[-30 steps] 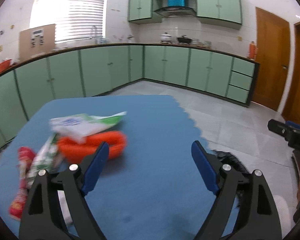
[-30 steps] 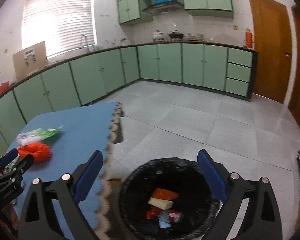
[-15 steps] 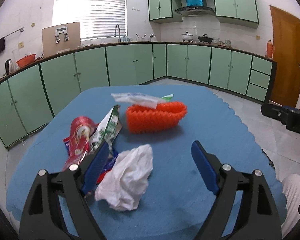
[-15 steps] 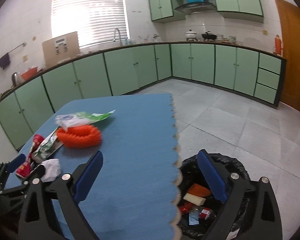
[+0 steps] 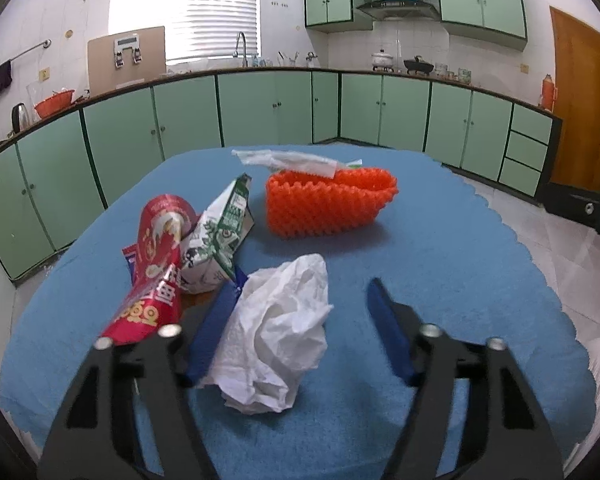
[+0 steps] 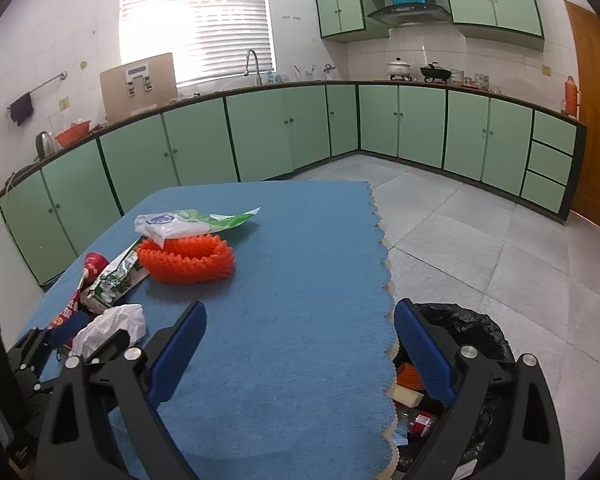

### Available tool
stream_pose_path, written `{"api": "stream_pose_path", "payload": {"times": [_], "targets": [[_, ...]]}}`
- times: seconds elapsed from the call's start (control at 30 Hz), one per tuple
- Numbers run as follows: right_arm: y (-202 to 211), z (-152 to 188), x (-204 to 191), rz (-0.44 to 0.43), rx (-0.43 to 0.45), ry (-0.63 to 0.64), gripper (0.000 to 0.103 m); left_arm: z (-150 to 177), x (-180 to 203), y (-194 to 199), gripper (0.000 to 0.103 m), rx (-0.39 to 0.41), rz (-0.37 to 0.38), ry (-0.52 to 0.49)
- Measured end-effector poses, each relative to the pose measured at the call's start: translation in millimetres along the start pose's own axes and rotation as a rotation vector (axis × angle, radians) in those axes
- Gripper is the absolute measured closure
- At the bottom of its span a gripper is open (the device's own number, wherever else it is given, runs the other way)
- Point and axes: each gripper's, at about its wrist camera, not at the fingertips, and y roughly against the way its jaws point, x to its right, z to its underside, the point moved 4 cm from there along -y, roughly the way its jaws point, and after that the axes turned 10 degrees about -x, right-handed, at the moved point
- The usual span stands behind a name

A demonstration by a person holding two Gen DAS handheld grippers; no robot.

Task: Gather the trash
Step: 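Grasp the white tissue with the left tool, then grasp the white-green plastic bag with the right tool while the left tool holds the tissue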

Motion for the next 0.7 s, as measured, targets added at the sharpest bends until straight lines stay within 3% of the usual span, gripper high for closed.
{"api": "stream_pose_path", "payload": {"times": [0.17,0.23,0.43,0.7], "targets": [[-3.4,-0.2,-1.6,-0.001,-0.013,0.005,0.011,2.4,1.4,-3.8,0.087,-0.006,0.015,-0.007],[-4.9,-1.2,-3.0,-0.005,-0.016,0.008,0.011,2.5,0.6,-3.6,0.094,-0.003,0.019,-0.002],[-5.9,-3.3,-7.8,-0.022,-0.020,0.019,0.013,-1.8,-7.9,5.3,0.101,0.027,0.022,0.036],[-9.4,-20.5,-18.1,-0.063,0.001,0.029,0.014,-34.3,-12.2,37.7,0.102,0.142,0.031,0.052]]}}
